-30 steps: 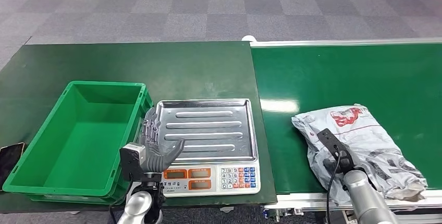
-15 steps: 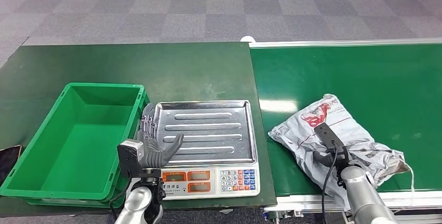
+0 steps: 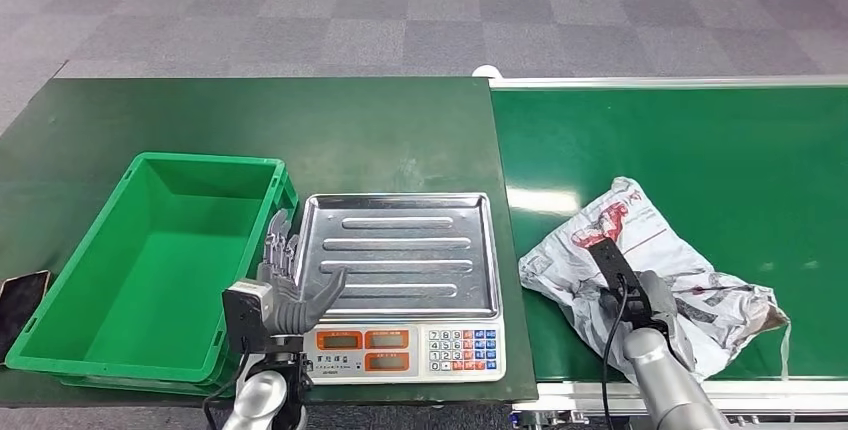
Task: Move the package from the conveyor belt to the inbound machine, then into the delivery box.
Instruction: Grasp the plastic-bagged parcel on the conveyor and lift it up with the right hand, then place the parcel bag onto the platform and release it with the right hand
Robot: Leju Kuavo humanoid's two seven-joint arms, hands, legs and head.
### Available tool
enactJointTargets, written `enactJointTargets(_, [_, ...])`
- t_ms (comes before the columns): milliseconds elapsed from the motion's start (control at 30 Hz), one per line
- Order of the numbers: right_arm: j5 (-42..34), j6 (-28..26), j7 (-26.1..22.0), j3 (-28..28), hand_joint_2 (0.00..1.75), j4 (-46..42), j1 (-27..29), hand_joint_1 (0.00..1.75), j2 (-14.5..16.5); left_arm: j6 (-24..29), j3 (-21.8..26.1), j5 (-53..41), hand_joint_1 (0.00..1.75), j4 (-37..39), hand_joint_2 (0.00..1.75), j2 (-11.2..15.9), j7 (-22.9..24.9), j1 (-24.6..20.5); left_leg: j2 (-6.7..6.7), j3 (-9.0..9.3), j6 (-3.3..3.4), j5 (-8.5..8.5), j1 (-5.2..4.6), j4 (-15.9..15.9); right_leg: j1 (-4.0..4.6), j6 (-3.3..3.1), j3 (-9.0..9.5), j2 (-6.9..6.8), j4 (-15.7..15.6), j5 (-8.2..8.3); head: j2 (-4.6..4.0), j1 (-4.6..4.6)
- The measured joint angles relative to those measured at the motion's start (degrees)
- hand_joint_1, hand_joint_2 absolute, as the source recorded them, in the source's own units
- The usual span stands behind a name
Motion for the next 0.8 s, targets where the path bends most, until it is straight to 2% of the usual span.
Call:
enactJointTargets(300, [-3.2, -2.2, -1.8, 1.6, 1.75, -19.5, 5.6, 1.75, 0.0, -0.2, 0.0, -1.2, 0.0, 0.3, 1.75, 0.3, -0.7, -0.3, 0.0, -0.48, 0.01, 0.07, -0.16, 0.0, -0.15, 0.0, -0.58, -0.01, 0.1, 0.0, 0.0, 0.0])
enactJointTargets(467, [-2.2, -1.9, -0.7, 4.3, 1.75, -29.2, 5.9, 1.75, 0.0, -0.3, 0.0, -1.8, 0.0, 0.8, 1.75, 0.3, -1.1, -1.7, 0.05, -0.58, 0.01, 0.12, -0.24, 0.0, -0.23, 0.0, -0.76, 0.05, 0.3, 0.01, 0.0, -0.01])
enactJointTargets(800, [-3.1, 0.3, 0.0, 7.7, 1.75, -35.0, 4.0, 1.75, 0.0, -0.3, 0.0, -2.1, 0.0, 1.1, 1.75, 0.7, -1.2, -3.3, 0.02, -0.63, 0.0, 0.16, -0.24, 0.0, -0.23, 0.0, -0.8, 0.02, 0.3, 0.01, 0.0, -0.01])
